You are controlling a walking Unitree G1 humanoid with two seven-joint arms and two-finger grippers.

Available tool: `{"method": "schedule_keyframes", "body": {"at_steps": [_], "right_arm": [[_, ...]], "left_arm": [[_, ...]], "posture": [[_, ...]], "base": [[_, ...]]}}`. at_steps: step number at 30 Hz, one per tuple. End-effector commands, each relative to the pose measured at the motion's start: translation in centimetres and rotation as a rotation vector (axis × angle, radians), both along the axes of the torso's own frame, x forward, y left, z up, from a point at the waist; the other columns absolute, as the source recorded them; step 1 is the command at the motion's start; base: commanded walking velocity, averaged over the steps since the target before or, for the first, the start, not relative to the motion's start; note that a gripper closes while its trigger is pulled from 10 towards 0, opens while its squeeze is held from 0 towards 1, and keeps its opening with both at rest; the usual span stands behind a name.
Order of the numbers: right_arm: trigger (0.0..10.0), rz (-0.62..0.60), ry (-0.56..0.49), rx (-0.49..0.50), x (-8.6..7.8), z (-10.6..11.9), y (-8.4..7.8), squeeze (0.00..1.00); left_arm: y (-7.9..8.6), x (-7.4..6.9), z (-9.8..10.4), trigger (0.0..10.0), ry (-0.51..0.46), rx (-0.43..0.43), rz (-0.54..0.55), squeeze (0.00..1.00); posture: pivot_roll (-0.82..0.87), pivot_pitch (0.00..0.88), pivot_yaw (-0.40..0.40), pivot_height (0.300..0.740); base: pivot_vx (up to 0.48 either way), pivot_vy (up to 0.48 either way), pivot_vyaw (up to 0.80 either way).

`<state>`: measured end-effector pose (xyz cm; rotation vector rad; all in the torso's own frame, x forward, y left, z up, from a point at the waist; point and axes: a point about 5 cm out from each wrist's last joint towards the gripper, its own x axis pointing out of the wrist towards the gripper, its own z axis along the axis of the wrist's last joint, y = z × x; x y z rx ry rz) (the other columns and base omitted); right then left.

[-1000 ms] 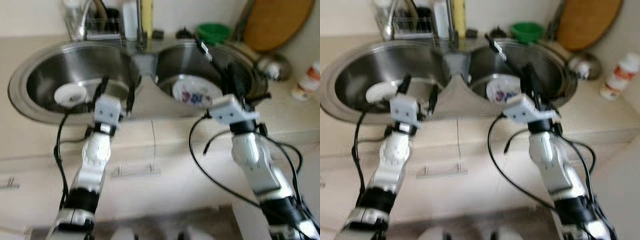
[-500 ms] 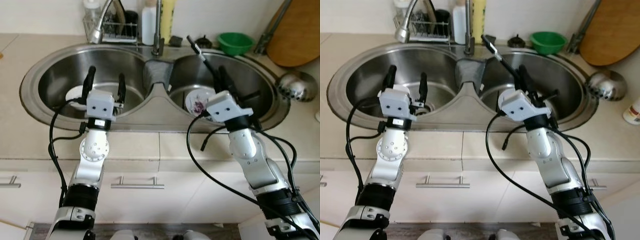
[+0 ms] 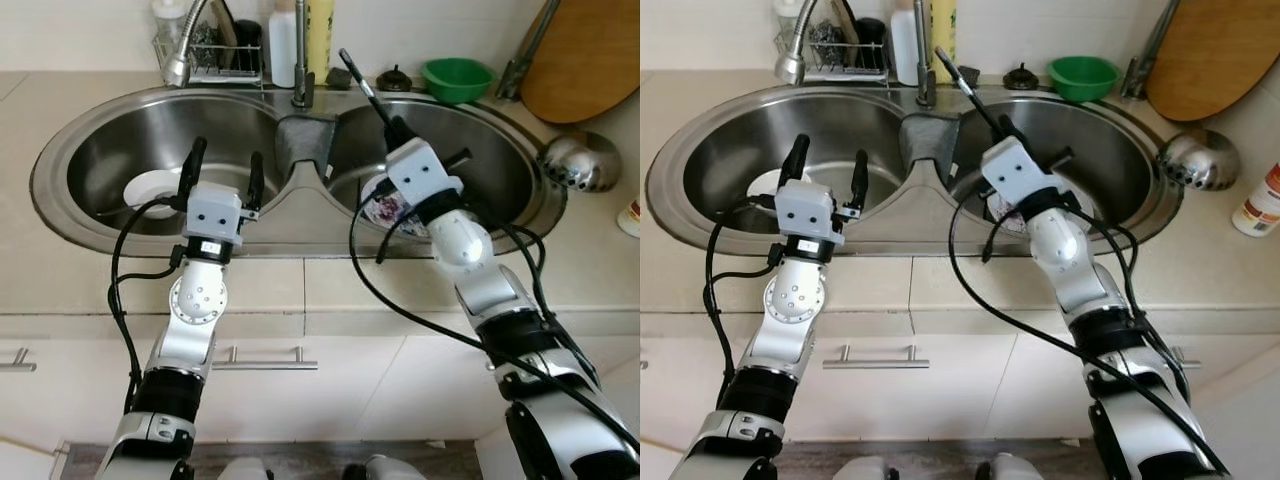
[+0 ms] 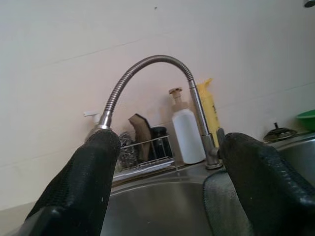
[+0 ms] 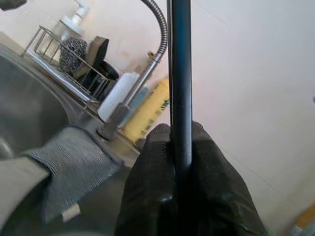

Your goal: Kitchen organization

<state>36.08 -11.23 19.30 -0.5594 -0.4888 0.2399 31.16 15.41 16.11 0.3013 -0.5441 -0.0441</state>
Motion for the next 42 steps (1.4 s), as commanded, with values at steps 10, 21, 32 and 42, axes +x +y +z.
{"method": "schedule_keyframes", "body": {"at_steps": [10,21,32,42], "right_arm": [[10.0,-0.015,0.134,0.215,1.2,-1.3,-0.6,0.00],[10.0,-0.128,0.210,0.404,1.9,-2.0,-3.1,0.00],[10.0,-0.222,0.235,0.489,1.8,-2.9,-5.5,1.00],[10.0,-0.196,0.199,0.475,1.6,-2.3,-5.6,1.00]], "left_arm": [[-0.2,0.0,-1.0,10.0,0.056,0.009,-0.008,0.00],[-0.4,-0.1,-1.2,10.0,0.066,0.009,-0.015,0.00],[-0.5,-0.1,-1.3,10.0,0.073,0.006,-0.018,0.00],[-0.5,0.0,-1.4,10.0,0.082,0.006,-0.024,0.00]], "posture": [[0.12,0.000,-0.044,0.740],[0.12,0.000,-0.048,0.740],[0.12,0.000,-0.049,0.740],[0.11,0.000,-0.047,0.740]], "base": [[0.000,0.000,0.40],[0.000,0.000,0.21],[0.000,0.000,0.00],[0.000,0.000,0.00]]}}
